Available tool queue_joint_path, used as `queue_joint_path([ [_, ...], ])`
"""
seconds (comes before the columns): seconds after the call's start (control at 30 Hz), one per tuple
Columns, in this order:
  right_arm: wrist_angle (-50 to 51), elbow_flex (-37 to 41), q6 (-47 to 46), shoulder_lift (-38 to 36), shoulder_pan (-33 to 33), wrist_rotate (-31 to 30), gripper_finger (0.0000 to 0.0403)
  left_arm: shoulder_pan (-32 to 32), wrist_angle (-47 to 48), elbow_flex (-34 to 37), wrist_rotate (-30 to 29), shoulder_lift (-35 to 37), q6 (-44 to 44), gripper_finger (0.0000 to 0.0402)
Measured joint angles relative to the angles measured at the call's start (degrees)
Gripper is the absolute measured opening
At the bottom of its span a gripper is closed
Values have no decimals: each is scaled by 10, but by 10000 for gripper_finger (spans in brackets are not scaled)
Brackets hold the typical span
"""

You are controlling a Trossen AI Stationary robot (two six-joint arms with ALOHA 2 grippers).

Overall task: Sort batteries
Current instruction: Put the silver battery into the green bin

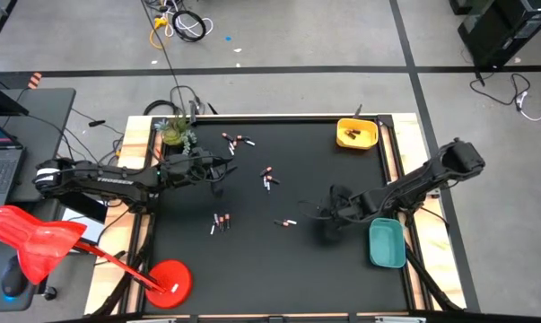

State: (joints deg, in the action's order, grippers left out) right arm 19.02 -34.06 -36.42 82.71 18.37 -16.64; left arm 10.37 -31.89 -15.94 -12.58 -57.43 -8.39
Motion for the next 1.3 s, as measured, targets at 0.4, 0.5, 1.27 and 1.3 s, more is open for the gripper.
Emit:
queue_joint_path([
  [0.4, -4, -4, -5, 47, 0, 22, 86, 0, 1, 0, 0, 0, 3, 156],
  [0.5, -5, -4, -7, 48, 1, 25, 30, 0, 1, 0, 0, 0, 3, 156],
  [1.27, 421, -212, -93, -50, 4, 159, 22, 0, 1, 0, 0, 0, 0, 156],
  [1.3, 451, -224, -119, -50, 9, 187, 22, 0, 1, 0, 0, 0, 0, 156],
])
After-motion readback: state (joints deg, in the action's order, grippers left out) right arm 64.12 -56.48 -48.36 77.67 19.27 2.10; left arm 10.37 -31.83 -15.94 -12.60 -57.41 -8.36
